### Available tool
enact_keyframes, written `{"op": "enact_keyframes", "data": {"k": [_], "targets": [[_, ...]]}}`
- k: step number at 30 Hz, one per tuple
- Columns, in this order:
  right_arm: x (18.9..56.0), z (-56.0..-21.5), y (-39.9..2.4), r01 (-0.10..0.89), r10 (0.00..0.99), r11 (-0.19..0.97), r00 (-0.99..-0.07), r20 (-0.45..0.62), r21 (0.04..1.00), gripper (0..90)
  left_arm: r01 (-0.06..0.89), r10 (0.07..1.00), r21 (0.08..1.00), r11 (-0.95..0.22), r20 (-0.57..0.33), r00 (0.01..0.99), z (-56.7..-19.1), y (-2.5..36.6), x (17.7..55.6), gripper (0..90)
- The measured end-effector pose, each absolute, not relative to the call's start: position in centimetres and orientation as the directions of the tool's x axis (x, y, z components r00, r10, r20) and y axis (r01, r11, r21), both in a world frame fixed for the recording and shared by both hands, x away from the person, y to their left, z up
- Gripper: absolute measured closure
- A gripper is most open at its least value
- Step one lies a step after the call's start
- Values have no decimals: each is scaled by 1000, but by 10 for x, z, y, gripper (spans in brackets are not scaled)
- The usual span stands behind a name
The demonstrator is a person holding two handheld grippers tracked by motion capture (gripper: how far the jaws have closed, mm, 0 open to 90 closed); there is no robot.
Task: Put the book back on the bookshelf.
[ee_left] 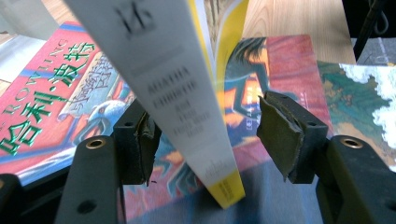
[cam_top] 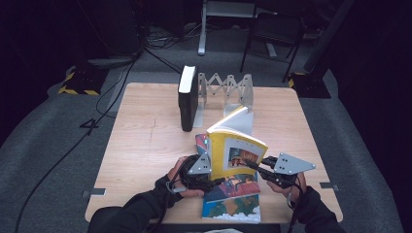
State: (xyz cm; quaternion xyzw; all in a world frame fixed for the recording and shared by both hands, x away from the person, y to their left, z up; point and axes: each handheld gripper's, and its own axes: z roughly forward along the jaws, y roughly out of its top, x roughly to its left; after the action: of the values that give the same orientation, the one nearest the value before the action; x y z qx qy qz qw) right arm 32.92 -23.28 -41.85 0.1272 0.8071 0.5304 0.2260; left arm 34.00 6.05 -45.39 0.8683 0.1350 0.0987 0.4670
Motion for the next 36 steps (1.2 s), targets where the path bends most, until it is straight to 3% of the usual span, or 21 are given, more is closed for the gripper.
{"op": "enact_keyframes", "data": {"k": [9,15,23,31,36], "targets": [[329,-419,-232,-40,448,417,-860,-243,908,807,149,353,859,-489,39,935,-449,60,345,469],[329,-420,-232,-49,452,433,-852,-264,900,773,134,356,883,-450,40,934,-440,64,348,590],[330,-421,-233,-51,486,451,-824,-293,891,660,85,320,878,-470,80,944,-436,63,343,682],[338,-419,-245,-8,591,415,-758,-276,910,526,80,309,874,-479,83,947,-436,63,342,703],[340,-419,-244,2,590,413,-763,-266,911,454,72,305,872,-484,90,948,-435,62,341,707]]}}
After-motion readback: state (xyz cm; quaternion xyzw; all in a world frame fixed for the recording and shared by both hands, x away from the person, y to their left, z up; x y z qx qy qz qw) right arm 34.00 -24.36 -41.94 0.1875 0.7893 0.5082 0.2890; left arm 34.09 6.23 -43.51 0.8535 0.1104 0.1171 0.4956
